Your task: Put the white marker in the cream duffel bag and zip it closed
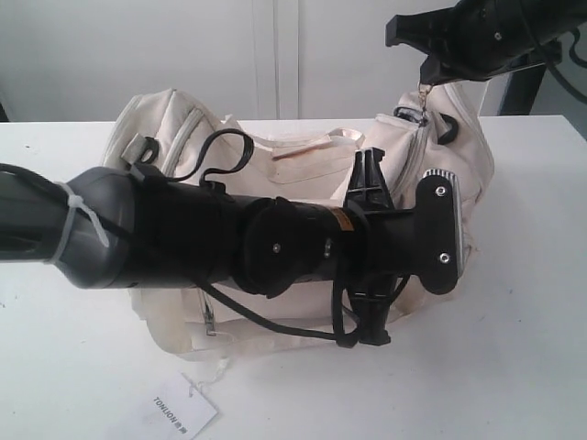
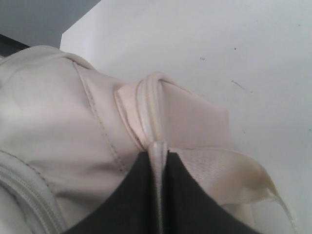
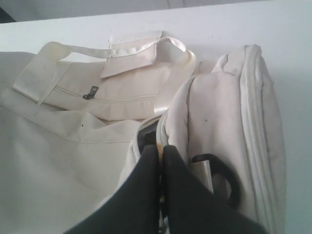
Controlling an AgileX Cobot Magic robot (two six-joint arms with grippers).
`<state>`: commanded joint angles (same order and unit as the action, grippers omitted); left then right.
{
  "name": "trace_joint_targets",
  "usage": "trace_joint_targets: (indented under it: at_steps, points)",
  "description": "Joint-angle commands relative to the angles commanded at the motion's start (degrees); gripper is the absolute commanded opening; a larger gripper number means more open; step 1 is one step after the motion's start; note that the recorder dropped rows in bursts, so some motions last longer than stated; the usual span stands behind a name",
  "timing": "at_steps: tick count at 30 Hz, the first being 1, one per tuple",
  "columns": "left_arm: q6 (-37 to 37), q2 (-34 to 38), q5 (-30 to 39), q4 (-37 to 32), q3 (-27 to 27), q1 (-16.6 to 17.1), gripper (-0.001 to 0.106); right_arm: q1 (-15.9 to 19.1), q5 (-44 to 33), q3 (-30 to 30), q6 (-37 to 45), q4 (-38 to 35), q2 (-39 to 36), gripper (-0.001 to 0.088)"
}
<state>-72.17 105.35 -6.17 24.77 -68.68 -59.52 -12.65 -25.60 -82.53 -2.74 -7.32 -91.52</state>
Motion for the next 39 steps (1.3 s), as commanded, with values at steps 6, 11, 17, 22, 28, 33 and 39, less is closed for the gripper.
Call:
trace_joint_targets:
  at_steps: [6, 11, 17, 22, 28, 33, 39]
  points:
    - [0.0, 0.0, 0.3, 0.0, 0.0, 0.0, 0.0, 0.0, 3.1, 0.0, 0.2, 0.1, -0.2, 0.0]
    - [0.0, 0.0, 0.5, -1.2, 0.0, 0.0, 0.0, 0.0, 5.1, 0.0, 1.7, 0.5, -2.0, 0.0]
    - [0.0, 0.0, 2.3, -3.0, 0.0, 0.0, 0.0, 0.0, 8.6, 0.0, 2.7, 0.5, -4.0, 0.0]
    - [0.0, 0.0, 2.3, -3.0, 0.0, 0.0, 0.0, 0.0, 11.0, 0.0, 2.7, 0.5, -5.0, 0.0]
    - [0.0, 0.0, 2.3, -3.0, 0.0, 0.0, 0.0, 0.0, 11.1, 0.0, 2.7, 0.5, -6.1, 0.0]
    - [0.0, 0.0, 2.3, -3.0, 0.0, 0.0, 0.0, 0.0, 10.8, 0.0, 2.7, -0.2, -7.4, 0.0]
    - [0.0, 0.0, 2.3, -3.0, 0.0, 0.0, 0.0, 0.0, 6.0, -0.1, 2.7, -6.3, -7.1, 0.0]
